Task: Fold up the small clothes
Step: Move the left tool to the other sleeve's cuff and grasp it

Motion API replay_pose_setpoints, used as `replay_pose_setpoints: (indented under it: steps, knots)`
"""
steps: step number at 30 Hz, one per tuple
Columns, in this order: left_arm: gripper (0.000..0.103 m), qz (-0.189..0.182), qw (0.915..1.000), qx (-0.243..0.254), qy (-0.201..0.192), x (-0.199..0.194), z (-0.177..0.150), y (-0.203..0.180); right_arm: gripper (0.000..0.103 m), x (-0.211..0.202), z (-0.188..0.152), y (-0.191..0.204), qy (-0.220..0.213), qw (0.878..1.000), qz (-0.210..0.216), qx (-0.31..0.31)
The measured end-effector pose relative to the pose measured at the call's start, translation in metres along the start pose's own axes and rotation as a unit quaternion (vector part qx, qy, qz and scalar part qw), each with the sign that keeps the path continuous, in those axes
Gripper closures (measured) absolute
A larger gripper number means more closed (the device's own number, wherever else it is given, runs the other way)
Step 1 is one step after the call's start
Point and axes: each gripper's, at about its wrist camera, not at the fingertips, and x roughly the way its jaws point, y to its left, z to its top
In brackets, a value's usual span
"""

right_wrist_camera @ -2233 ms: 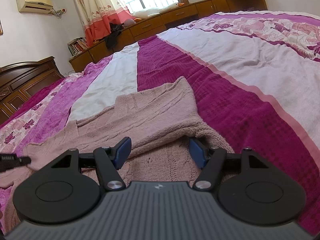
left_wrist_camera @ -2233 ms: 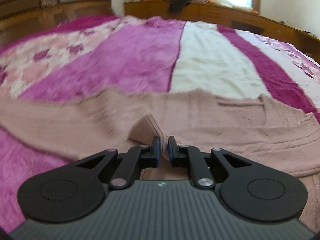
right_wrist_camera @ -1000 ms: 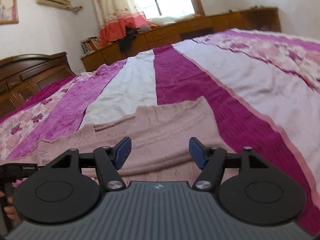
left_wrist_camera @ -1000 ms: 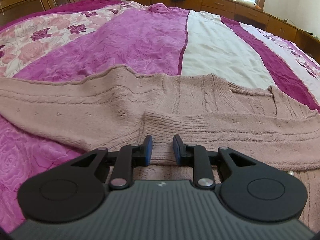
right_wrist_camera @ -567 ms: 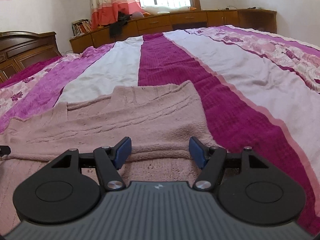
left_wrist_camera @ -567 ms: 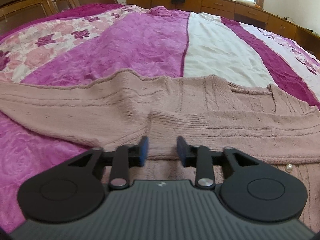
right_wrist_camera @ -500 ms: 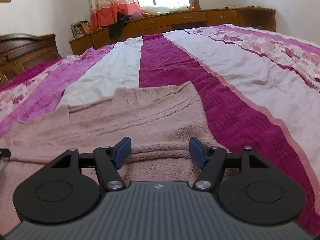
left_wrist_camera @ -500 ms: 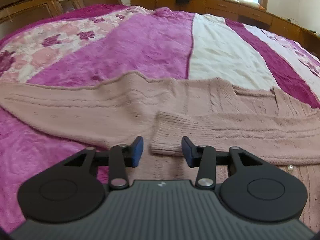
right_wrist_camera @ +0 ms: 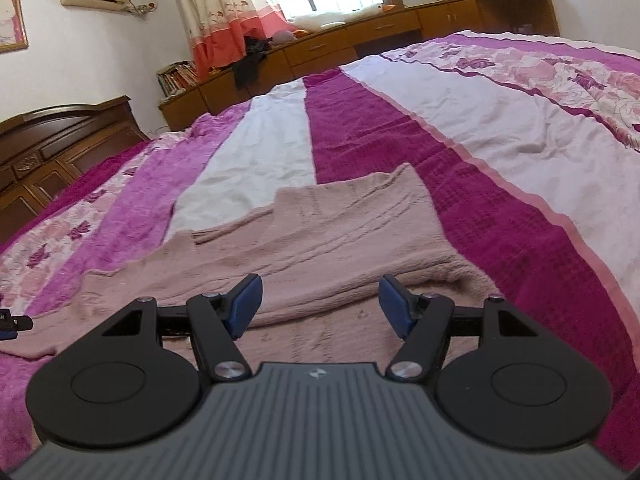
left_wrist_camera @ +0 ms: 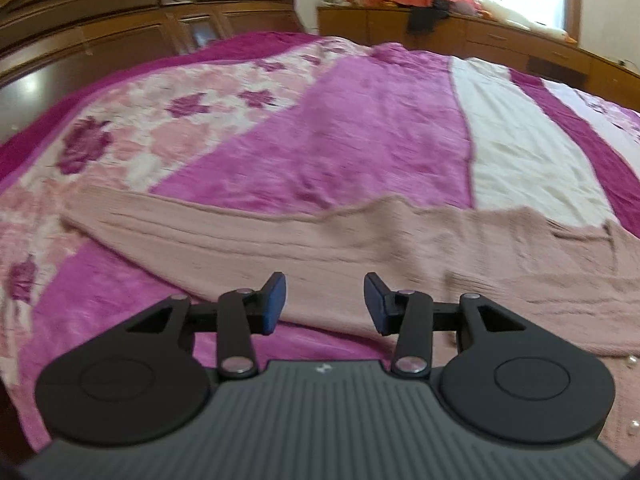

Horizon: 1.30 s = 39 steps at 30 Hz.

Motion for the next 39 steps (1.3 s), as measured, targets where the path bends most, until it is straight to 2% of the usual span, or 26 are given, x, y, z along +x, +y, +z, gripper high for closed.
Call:
replay_pose_setpoints:
  steps: [6,11,13,18,24,27,34,39]
  knots:
    - [0.058,0.044,0.9984,-0.035,-0.004,0.002,0.017,0.055,0.031,-0.008,-0.006,0.018,0.009,1.0,0.019,-0.013]
    - [0.057,0.077,0.9938,-0.079,0.013,0.016,0.022,0.098,0.031,-0.009,-0.016,0.03,0.024,0.999,0.023,-0.025]
    - [0.05,0.084,0.9909,-0.104,0.021,0.023,0.02,0.111,0.031,-0.01,-0.02,0.033,0.027,0.999,0.022,-0.03]
    - [0.038,0.08,0.9753,-0.2,0.049,0.041,0.009,0.137,0.031,-0.01,-0.027,0.035,0.034,0.999,0.019,-0.038]
    - [0.038,0.058,0.9504,-0.299,0.065,0.061,-0.003,0.145,0.031,-0.005,-0.03,0.033,0.046,0.998,0.013,-0.037]
    - [0.038,0.055,0.9431,-0.321,0.066,0.072,-0.005,0.145,0.031,-0.004,-0.031,0.033,0.045,0.998,0.01,-0.04]
    - [0.038,0.065,0.9445,-0.317,0.056,0.089,0.0,0.138,0.031,0.001,-0.031,0.027,0.05,0.998,0.0,-0.035]
    - [0.037,0.066,0.9517,-0.295,0.051,0.099,0.006,0.132,0.031,0.007,-0.033,0.025,0.059,0.998,-0.008,-0.034]
